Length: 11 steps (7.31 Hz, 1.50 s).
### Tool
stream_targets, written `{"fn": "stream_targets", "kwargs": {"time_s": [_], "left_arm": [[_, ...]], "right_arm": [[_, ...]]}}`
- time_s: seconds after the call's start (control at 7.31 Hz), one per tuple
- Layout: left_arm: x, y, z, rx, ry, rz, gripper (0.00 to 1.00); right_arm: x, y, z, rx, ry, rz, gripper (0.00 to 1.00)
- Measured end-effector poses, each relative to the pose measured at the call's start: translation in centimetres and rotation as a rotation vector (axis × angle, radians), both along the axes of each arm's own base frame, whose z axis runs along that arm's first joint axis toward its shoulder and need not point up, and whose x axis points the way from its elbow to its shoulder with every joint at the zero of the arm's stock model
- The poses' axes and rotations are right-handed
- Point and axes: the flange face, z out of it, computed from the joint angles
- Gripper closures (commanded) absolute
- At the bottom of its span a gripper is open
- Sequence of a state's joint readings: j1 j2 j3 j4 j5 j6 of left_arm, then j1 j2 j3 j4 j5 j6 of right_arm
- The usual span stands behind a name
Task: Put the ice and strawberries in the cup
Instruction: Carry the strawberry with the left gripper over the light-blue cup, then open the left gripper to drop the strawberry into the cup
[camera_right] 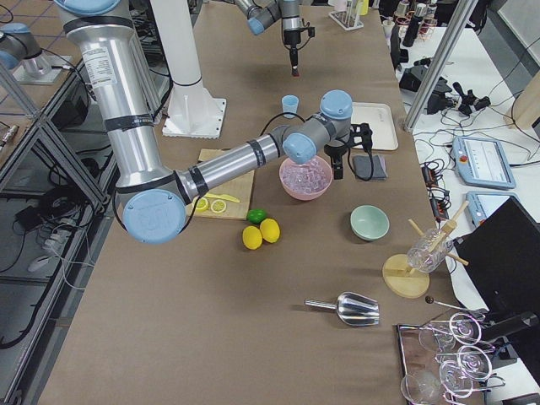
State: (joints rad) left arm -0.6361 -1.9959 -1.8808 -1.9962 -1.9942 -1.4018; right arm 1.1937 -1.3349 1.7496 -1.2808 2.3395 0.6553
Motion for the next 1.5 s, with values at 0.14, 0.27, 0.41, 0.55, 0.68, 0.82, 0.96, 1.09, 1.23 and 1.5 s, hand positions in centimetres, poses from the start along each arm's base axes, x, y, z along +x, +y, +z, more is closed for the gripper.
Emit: {"fn": "stream_targets", "kwargs": {"time_s": [0.14, 0.27, 0.41, 0.55, 0.68, 0.82, 0.96, 1.09, 1.23, 1.5], "left_arm": [[1.7, 1.2, -2.2, -0.003, -0.013, -0.005, 1.00], [3.5, 2.4, -3.7, -0.001, -0.022, -0.009, 1.00], [5.0, 2.9, -4.4, 0.003, -0.029, -0.011, 1.00], [6.5, 2.6, -5.0, 0.005, -0.039, -0.017, 1.00], [7.7, 2.2, -5.2, 0.005, -0.049, -0.019, 1.00], [8.4, 1.9, -5.2, 0.004, -0.056, -0.020, 1.00], [8.7, 1.7, -5.1, 0.004, -0.061, -0.021, 1.00], [8.9, 1.5, -4.9, 0.005, -0.067, -0.024, 1.00], [9.2, 1.2, -4.5, 0.010, -0.079, -0.034, 1.00], [9.6, 0.7, -3.8, 0.016, -0.097, -0.049, 0.08]], "right_arm": [[0.5, 0.1, 0.8, 0.006, 0.010, -0.007, 0.01], [0.6, 0.3, 1.4, 0.007, 0.015, -0.011, 0.01], [0.7, 0.4, 1.7, 0.005, 0.018, -0.013, 0.01], [0.8, 0.5, 1.9, 0.005, 0.019, -0.016, 0.01], [0.9, 0.6, 2.2, 0.006, 0.021, -0.019, 0.01], [0.9, 0.7, 2.3, 0.006, 0.021, -0.022, 0.01], [0.9, 0.7, 2.3, 0.007, 0.021, -0.024, 0.01], [1.0, 0.7, 2.4, 0.006, 0.021, -0.024, 0.01], [1.0, 0.7, 2.5, 0.005, 0.021, -0.025, 0.01], [1.0, 0.8, 2.5, 0.004, 0.017, -0.028, 0.01]]}}
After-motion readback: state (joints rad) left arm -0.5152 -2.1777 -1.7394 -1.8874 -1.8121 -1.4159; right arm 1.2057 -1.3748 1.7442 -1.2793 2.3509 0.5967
